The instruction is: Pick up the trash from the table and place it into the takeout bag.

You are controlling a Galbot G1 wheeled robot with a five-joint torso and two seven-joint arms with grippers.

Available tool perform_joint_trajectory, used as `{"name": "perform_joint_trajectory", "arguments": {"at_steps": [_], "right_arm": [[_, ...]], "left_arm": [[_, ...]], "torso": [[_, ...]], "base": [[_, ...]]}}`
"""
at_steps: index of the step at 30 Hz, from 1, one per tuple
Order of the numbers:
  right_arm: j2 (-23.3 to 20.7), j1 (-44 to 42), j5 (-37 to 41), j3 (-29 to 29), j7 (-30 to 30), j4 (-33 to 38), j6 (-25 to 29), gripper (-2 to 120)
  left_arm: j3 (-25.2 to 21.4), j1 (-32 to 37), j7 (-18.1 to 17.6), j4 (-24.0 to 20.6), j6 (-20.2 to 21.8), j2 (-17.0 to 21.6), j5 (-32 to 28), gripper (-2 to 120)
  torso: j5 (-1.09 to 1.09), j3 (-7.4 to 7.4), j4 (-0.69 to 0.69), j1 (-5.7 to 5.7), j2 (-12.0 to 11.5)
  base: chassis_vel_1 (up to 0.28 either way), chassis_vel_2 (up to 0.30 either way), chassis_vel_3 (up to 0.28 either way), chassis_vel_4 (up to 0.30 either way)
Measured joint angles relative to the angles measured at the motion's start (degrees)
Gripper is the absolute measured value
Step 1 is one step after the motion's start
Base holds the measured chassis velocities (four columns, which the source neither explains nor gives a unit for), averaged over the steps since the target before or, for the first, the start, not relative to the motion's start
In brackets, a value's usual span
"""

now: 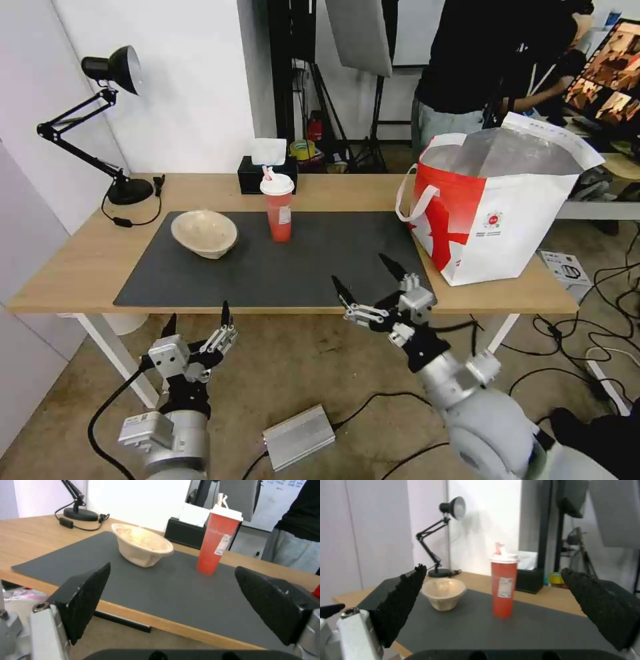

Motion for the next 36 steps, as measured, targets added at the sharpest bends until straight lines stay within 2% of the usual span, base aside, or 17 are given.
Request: {"name": "perform_joint_trajectory", "arguments": {"at_steps": [1, 4, 5, 10, 19, 30, 36], "right_arm": [[0.12, 2.86, 1.31, -1.62, -0.13, -1.0, -0.93, 100], [0.32, 4.42, 1.94, -2.51, -0.14, -1.64, -1.47, 100], [1.25, 9.11, 2.74, -5.38, -0.17, -4.1, -3.13, 100], [2.87, 13.88, 2.97, -8.63, 0.91, -6.41, -6.8, 100], [9.38, 24.24, 2.75, -14.53, 3.5, -13.43, -12.56, 100], [15.24, 29.63, 2.24, -16.36, 4.63, -19.7, -14.5, 100], [18.62, 31.24, 1.67, -16.59, 6.39, -22.49, -17.41, 100]], "left_arm": [[0.04, -0.06, 0.0, 0.05, -0.04, 0.0, 0.01, 100], [0.06, -0.1, 0.0, 0.08, -0.04, 0.0, 0.01, 100], [0.03, -0.19, 0.0, 0.1, -0.05, 0.0, 0.01, 100], [-0.44, -0.13, 0.0, 0.18, -0.05, 0.01, -0.17, 100], [-1.6, 0.1, -0.02, -0.15, -0.06, 0.01, -1.01, 100], [-2.08, 0.25, -0.02, -0.42, -0.05, 0.01, -1.25, 100], [-2.2, 0.42, -0.04, -0.65, -0.03, 0.01, -1.28, 100]], "torso": [[-0.01, 0.0, 0.0, 0.0, -0.01], [0.0, 0.0, 0.0, 0.0, 0.0], [0.0, 0.0, 0.0, 0.0, 0.0], [-0.01, 0.0, 0.0, 0.0, 0.0], [-0.01, 0.0, 0.0, 0.0, 0.0], [-0.01, 0.0, 0.0, 0.0, 0.0], [-0.01, 0.0, 0.0, 0.0, 0.0]], "base": [[0.0, 0.0, 0.0, 0.0], [0.0, 0.0, 0.0, 0.0], [0.0, 0.0, 0.0, 0.0], [0.0, 0.0, 0.0, 0.0], [0.0, 0.0, 0.0, 0.0], [0.0, 0.0, 0.0, 0.0], [0.0, 0.0, 0.0, 0.0]]}}
